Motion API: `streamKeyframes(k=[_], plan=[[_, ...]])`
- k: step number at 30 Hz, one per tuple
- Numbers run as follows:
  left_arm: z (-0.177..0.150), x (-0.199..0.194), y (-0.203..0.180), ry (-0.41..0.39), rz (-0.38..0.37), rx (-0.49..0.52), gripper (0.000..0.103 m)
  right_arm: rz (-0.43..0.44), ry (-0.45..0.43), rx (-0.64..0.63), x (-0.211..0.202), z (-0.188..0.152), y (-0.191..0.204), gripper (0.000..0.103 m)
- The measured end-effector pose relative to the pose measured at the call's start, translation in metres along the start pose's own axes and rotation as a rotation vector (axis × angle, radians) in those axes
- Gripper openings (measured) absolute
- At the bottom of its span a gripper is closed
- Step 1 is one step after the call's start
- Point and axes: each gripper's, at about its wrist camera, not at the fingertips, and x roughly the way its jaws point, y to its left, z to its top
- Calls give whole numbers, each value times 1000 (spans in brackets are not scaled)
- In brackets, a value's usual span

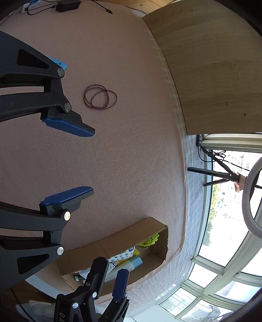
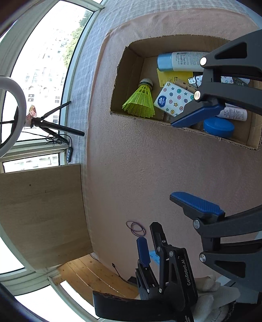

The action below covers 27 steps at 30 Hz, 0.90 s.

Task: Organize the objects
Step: 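Withdraw both tools from the box toward the blue phone stand and cable, then close the left gripper on the blue phone stand while the right grips the purple cable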

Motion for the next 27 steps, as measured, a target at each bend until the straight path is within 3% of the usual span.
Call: streamKeyframes(k=[10,18,27], plan=[[-28,-15,74,9,52,-81,55,70,17,-113,34,22,58,63],[-57,-13,139,51,58,-130,56,101,78,-171,73,39,95,63],[-82,-5,194,99,26,-181,59,172,198,-111,129,59,118,63]])
